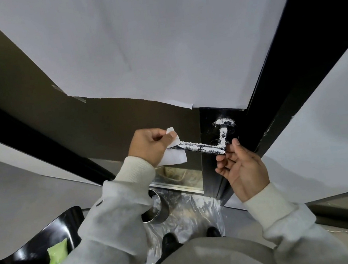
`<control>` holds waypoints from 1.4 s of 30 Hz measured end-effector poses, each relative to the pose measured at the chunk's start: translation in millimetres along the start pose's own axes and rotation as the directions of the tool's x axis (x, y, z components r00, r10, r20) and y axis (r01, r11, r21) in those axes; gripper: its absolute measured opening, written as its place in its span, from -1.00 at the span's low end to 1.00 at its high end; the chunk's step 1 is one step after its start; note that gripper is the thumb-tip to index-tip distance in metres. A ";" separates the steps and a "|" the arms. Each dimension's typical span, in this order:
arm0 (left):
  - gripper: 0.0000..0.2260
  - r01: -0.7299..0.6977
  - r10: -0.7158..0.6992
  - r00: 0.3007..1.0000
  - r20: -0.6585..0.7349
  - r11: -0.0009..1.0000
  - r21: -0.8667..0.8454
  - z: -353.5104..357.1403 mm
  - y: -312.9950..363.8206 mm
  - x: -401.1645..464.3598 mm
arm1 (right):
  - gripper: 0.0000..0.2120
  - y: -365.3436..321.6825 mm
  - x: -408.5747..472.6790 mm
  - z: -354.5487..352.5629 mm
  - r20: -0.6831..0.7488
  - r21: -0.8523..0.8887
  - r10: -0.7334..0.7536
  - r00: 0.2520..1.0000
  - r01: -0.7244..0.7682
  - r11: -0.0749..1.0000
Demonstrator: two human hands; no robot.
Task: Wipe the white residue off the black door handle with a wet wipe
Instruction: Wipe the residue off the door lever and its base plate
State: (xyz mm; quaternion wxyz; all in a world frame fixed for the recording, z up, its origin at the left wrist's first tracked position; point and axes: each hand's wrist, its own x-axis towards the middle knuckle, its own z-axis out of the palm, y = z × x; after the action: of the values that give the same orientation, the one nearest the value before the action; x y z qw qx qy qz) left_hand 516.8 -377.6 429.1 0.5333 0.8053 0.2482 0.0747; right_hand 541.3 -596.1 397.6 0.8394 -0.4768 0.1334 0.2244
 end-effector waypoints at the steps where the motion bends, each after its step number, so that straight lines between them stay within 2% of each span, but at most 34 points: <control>1: -0.87 0.010 -0.010 0.999 0.030 1.000 0.021 -3.0 1.2 0.3 | -0.76 0.2 -0.1 -0.6 0.000 -0.007 0.003 1.000 -0.003 1.000; 3: -0.88 0.019 -0.023 0.985 0.168 1.000 0.023 -11.3 0.8 -0.4 | -0.75 0.4 0.2 -1.9 0.002 -0.011 0.007 1.000 -0.007 1.000; 5: -0.90 0.095 -0.064 0.955 0.290 0.991 -0.094 -17.9 -0.5 0.4 | -0.75 0.3 1.1 -2.8 0.003 -0.009 0.009 1.000 -0.009 1.000; 7: -0.90 0.169 -0.120 0.949 0.293 0.975 -0.146 -17.2 2.2 5.2 | -0.75 -0.5 0.2 -2.8 0.003 -0.019 0.014 1.000 -0.014 1.000; 10: -0.87 0.160 -0.164 0.959 0.229 0.986 0.039 -8.1 8.3 19.0 | -0.73 -0.4 0.4 -5.2 0.005 -0.021 0.013 1.000 -0.013 1.000; 11: -0.87 0.161 -0.168 0.961 0.219 0.986 0.048 -7.4 9.7 18.3 | -0.72 -0.9 0.1 -5.9 0.002 -0.021 0.012 1.000 -0.012 1.000; 13: -0.88 0.205 -0.172 0.954 0.247 0.972 -0.115 -10.5 3.6 14.6 | -0.70 -2.1 -0.8 -6.5 0.002 -0.018 0.016 1.000 -0.016 1.000; 15: -0.89 0.207 -0.107 0.942 0.319 0.931 -0.301 -15.0 -9.4 4.4 | -0.67 -2.2 -1.3 -7.2 0.001 -0.023 0.015 1.000 -0.015 1.000; 17: -0.89 0.071 0.031 0.959 0.283 0.937 -0.343 -14.1 -22.3 -4.7 | -0.66 -1.5 -1.1 -7.9 -0.004 -0.029 0.011 1.000 -0.011 1.000; 19: -0.87 -0.159 0.197 0.965 0.175 0.965 -0.208 -10.2 -30.5 -7.6 | -0.66 -1.3 -0.5 -7.3 -0.008 -0.035 0.010 1.000 -0.010 0.999; 22: -0.80 -0.387 0.385 0.917 0.102 0.922 0.004 -9.8 -33.3 -9.7 | -0.69 -1.9 -1.5 -5.9 -0.013 -0.044 0.010 1.000 -0.010 0.999; 23: -0.77 -0.458 0.449 0.888 0.099 0.883 0.103 -11.0 -33.4 -10.1 | -0.70 -2.4 -1.8 -5.9 -0.012 -0.047 0.009 1.000 -0.009 0.999; 25: -0.76 -0.608 0.597 0.790 0.137 0.736 0.297 -14.5 -31.1 -8.0 | -0.70 -2.6 -1.9 -5.9 -0.013 -0.052 0.004 1.000 -0.005 0.999; 27: -0.77 -0.698 0.686 0.701 0.193 0.608 0.378 -19.0 -29.2 -2.2 | -0.70 -2.4 -1.8 -4.8 -0.017 -0.058 0.003 1.000 -0.004 0.998; 28: -0.77 -0.709 0.691 0.691 0.211 0.592 0.384 -20.9 -28.7 0.3 | -0.70 -2.4 -1.9 -3.9 -0.018 -0.061 0.003 1.000 -0.004 0.998; 29: -0.77 -0.689 0.661 0.718 0.217 0.629 0.361 -22.4 -27.6 1.3 | -0.69 -2.8 -2.3 -3.5 -0.020 -0.065 0.003 1.000 -0.004 0.998; 30: -0.79 -0.628 0.592 0.778 0.211 0.717 0.302 -23.1 -26.6 1.8 | -0.69 -3.0 -2.6 -3.3 -0.024 -0.072 0.002 1.000 -0.004 0.997; 32: -0.87 -0.413 0.387 0.899 0.205 0.905 0.102 -20.9 -22.7 0.6 | -0.69 -2.8 -3.9 -5.2 -0.028 -0.084 0.001 1.000 -0.003 0.996; 34: -0.94 -0.252 0.248 0.947 0.203 0.968 -0.006 -20.0 -14.6 3.4 | -0.70 -3.3 -4.4 -7.0 -0.021 -0.088 0.008 1.000 -0.010 0.996; 36: -0.94 -0.080 0.061 0.956 0.288 0.995 0.056 -23.5 -1.8 13.5 | -0.71 -3.1 -4.5 -7.1 -0.023 -0.085 0.014 1.000 -0.016 0.996; 38: -0.91 0.072 -0.146 0.913 0.381 0.977 0.201 -29.0 9.0 27.6 | -0.71 -2.9 -4.2 -6.3 -0.022 -0.077 0.014 1.000 -0.016 0.997; 40: -0.65 0.177 -0.260 0.870 0.418 0.957 0.228 -32.8 14.3 34.8 | -0.70 -2.8 -4.2 -5.8 -0.022 -0.075 0.015 1.000 -0.016 0.997; 42: -0.38 0.275 -0.292 0.847 0.444 0.956 0.104 -33.4 12.4 38.0 | -0.68 -3.4 -4.7 -7.2 -0.025 -0.078 0.013 1.000 -0.015 0.997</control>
State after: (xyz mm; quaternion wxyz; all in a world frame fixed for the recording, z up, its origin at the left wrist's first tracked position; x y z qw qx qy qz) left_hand 540.7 -335.7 448.7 0.5668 0.7642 0.2341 -0.1998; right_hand 538.9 -604.9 398.5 0.8168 -0.5111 0.1382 0.2293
